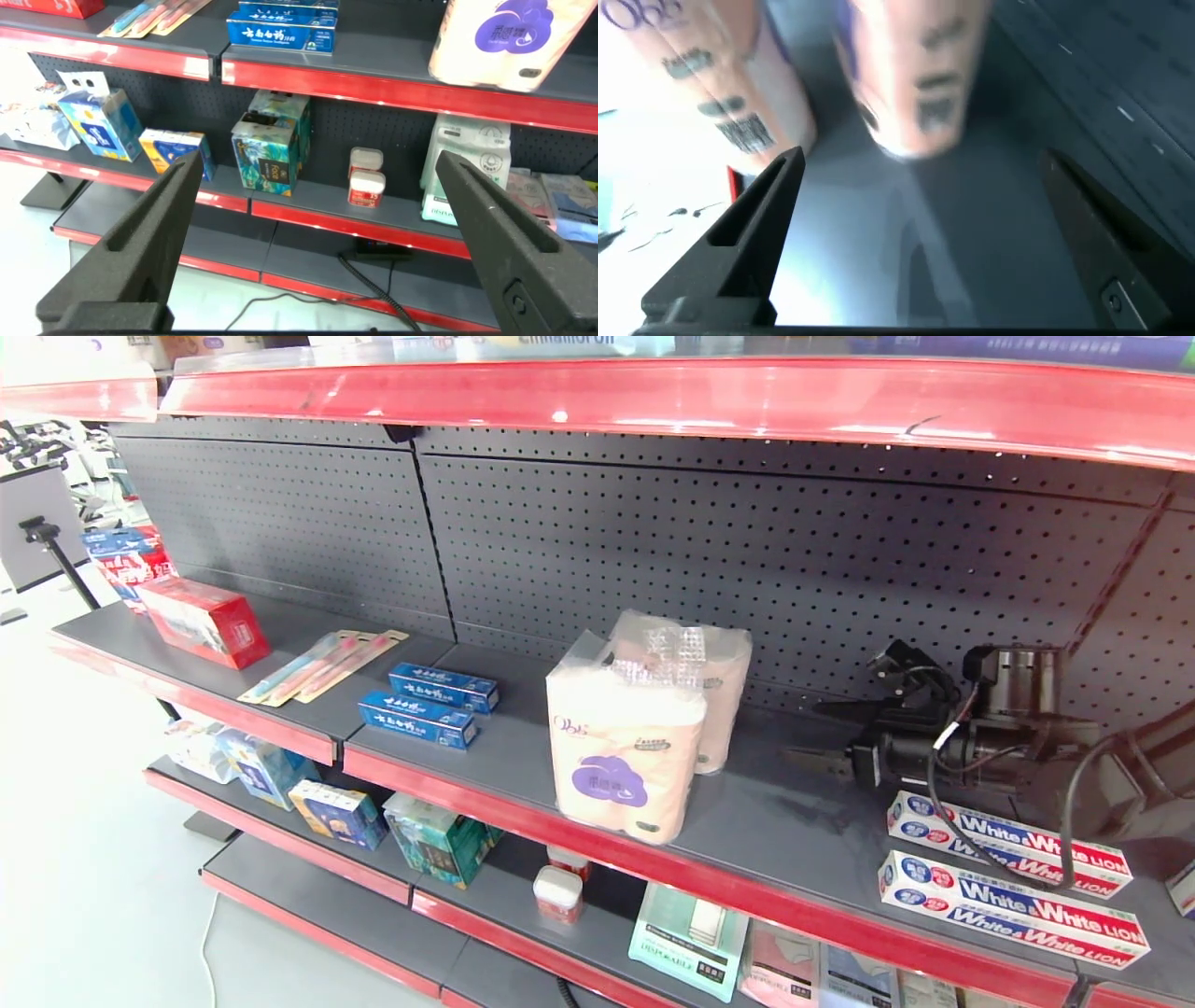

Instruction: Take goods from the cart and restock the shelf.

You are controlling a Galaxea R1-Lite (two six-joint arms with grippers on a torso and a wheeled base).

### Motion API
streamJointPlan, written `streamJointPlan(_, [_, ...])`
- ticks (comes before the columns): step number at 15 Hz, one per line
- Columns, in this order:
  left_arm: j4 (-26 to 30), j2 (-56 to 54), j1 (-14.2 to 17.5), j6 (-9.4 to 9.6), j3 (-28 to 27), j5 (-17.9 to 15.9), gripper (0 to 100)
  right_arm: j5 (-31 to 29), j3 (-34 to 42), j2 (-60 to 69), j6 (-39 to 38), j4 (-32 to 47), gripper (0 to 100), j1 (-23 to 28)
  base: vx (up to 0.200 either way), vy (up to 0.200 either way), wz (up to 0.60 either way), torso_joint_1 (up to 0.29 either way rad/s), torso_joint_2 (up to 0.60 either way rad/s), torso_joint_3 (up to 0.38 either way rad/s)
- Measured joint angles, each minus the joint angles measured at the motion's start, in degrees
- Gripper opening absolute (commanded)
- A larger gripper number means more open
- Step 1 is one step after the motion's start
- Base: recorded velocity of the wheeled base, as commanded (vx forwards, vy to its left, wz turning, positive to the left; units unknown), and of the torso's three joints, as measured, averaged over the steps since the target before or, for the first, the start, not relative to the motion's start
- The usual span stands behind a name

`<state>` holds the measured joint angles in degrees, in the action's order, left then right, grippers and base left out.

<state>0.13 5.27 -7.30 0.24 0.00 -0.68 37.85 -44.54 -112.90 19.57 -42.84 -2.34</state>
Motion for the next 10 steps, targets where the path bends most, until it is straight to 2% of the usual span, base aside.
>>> streamJointPlan(3, [0.0,0.0,0.0,0.0,0.0,0.0,100,-11.4,6.0,6.2,-2.6,0.0,100,1.4,0.0,0.0,0.0,0.0,0.0,0.0])
streamJointPlan(6, [0.0,0.0,0.0,0.0,0.0,0.0,100,-22.1,12.1,14.0,-9.7,0.0,100,1.7,0.0,0.0,0.0,0.0,0.0,0.0])
streamJointPlan(10, [0.0,0.0,0.0,0.02,0.0,0.0,100,-26.7,22.9,27.5,-13.8,0.0,100,1.5,0.0,0.0,0.0,0.0,0.0,0.0])
